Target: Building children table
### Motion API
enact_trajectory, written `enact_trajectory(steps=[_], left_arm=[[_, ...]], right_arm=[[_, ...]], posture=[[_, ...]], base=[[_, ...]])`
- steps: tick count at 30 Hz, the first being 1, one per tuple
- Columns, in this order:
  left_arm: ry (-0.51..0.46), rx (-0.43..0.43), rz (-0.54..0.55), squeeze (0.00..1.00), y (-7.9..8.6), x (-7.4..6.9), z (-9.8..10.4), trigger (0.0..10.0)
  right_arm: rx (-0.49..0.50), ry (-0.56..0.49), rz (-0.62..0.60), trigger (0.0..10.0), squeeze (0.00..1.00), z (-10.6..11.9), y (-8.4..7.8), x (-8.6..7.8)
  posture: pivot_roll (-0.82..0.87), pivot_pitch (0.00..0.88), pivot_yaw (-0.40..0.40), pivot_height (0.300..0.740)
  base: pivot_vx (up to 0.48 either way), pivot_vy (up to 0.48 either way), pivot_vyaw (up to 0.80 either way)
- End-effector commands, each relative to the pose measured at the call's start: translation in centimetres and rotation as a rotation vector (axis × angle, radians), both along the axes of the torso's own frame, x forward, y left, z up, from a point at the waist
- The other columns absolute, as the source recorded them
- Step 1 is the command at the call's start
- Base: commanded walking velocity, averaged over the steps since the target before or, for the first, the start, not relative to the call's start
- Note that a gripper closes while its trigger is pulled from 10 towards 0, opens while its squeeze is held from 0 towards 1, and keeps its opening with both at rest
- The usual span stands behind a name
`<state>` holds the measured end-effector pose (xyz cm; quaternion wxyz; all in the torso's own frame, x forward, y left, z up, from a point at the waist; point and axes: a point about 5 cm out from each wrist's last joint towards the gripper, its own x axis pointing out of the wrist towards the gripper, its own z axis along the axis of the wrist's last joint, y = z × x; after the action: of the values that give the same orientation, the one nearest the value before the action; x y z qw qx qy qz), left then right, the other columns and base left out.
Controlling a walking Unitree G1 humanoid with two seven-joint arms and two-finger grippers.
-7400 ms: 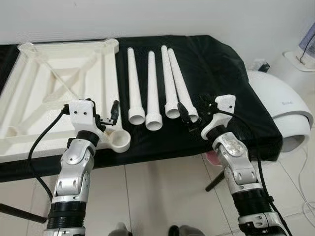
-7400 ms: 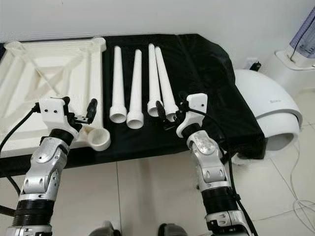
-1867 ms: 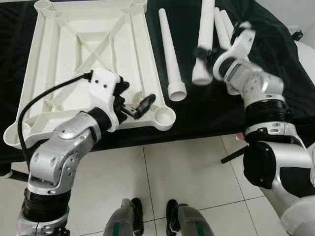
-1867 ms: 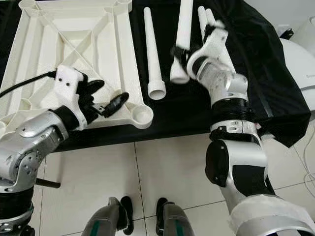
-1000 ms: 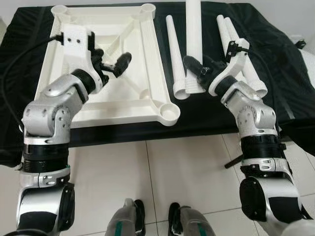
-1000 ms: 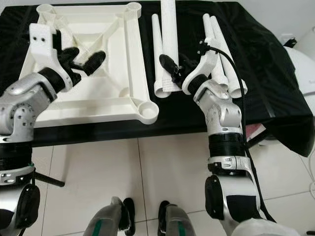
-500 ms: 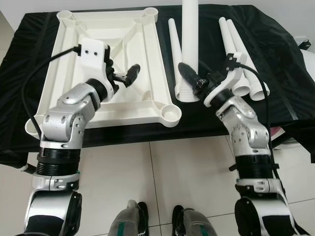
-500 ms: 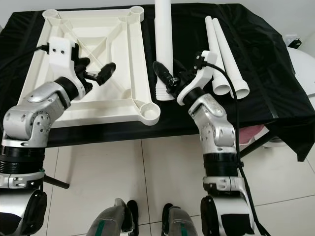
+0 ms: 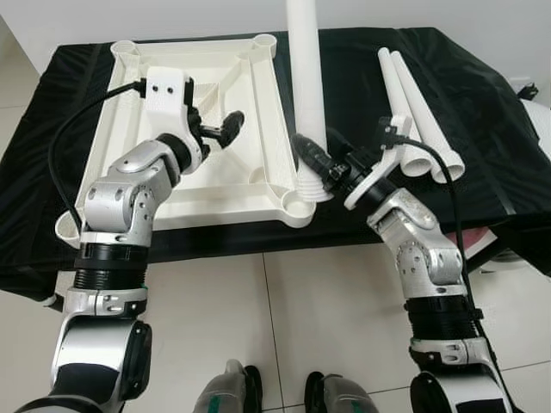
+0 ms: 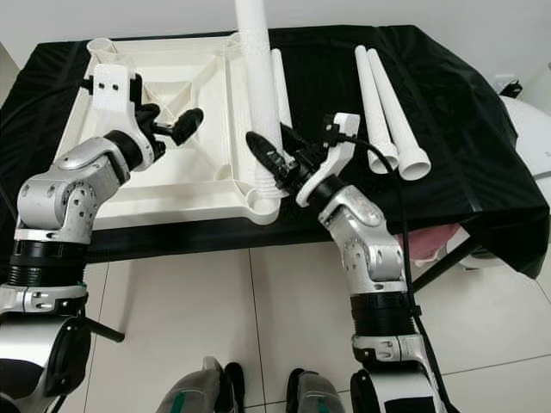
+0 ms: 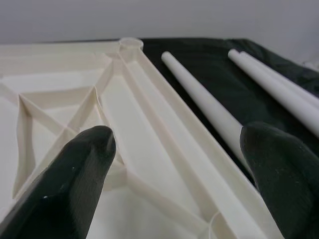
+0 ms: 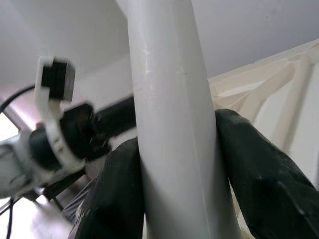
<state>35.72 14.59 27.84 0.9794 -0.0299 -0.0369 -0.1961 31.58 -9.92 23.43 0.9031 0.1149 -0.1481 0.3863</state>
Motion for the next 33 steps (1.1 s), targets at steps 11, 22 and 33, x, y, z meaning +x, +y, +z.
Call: enact_trajectory(steps=[11,22,33], left_arm=[[-0.055,0.033,0.062,0.0,-0.2,1.3,3.6,10.0],[-0.061,-0.039,-0.039,0.0,-0.6,0.8,4.8,10.0],[0.029,-0.071,-0.334,0.0,-1.4,-1.7,4.0,10.0]], right_arm=[[-0.016,0.015,0.117,10.0,0.0,-0.4,1.9,-1.0],[-0.006,0.019,0.066,10.0,0.0,-0.3,1.1,-1.0],[0.027,0.011,-0.048,10.0,0.0,0.4,-0.6,0.3]], posture=[[-0.01,0.104,-0.001,0.74],[-0.03,0.123,0.012,0.74],[-0.03,0.13,0.017,0.74]], base=[[0.0,0.0,0.0],[0.0,0.0,0.0],[0.0,0.0,0.0]])
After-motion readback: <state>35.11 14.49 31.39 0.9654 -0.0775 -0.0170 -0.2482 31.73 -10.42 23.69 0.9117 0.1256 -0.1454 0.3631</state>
